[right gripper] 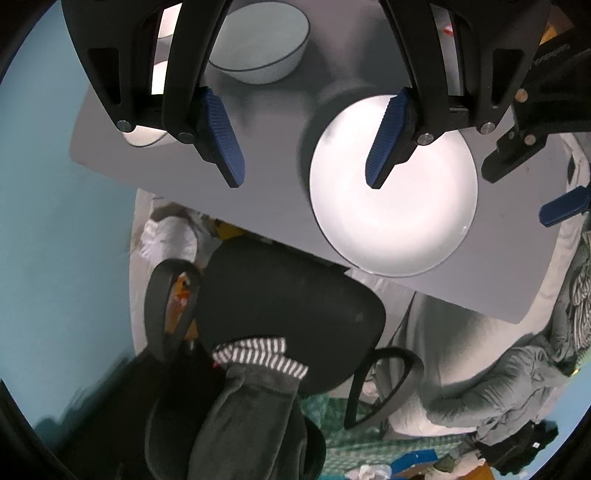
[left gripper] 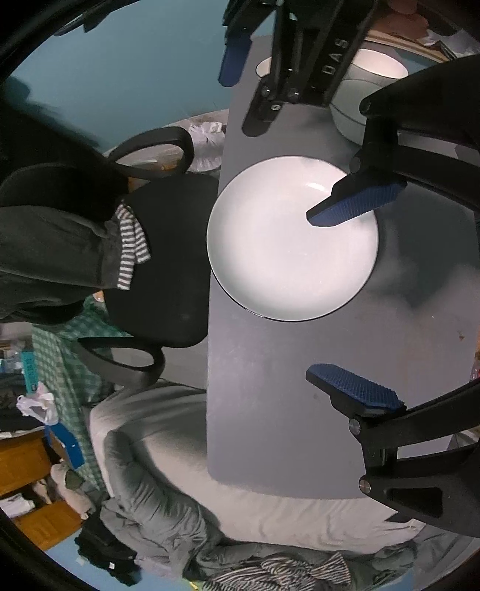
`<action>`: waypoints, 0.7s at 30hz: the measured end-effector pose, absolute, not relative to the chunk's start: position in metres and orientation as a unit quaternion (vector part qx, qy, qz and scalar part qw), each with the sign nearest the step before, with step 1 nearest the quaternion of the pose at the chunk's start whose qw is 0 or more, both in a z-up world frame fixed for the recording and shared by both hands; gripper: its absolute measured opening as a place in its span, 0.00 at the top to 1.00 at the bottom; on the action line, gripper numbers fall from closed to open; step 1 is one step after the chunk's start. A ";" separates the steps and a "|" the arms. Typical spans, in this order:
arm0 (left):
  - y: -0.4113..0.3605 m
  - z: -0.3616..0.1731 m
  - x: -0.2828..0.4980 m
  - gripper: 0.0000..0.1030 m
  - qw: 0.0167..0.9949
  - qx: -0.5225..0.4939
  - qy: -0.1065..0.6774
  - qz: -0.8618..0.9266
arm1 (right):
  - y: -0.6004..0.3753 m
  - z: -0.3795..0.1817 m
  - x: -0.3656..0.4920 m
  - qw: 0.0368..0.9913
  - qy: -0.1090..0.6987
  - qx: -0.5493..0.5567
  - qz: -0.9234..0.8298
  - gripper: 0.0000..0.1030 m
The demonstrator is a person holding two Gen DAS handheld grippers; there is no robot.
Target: Organize plates and bowls
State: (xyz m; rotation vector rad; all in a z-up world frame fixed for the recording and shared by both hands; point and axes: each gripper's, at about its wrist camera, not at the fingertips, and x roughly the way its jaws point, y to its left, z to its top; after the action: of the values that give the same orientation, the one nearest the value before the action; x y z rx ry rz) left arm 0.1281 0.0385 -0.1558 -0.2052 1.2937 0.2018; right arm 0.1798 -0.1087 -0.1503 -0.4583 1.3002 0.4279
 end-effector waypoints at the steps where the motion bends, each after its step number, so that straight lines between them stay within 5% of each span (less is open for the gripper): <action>1: 0.038 -0.151 0.125 0.24 0.791 -0.097 0.597 0.095 | -0.110 -0.145 0.178 0.755 0.590 -0.211 0.196 0.35; 21: 0.020 -0.059 0.080 0.24 0.845 -0.091 0.521 0.082 | -0.156 -0.038 0.133 0.817 0.510 -0.160 0.215 0.27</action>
State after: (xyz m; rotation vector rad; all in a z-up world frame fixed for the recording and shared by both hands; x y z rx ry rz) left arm 0.0796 0.0200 -0.0593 -0.1925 1.0984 0.1739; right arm 0.1328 -0.1563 -0.0378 -0.3413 1.0881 0.4593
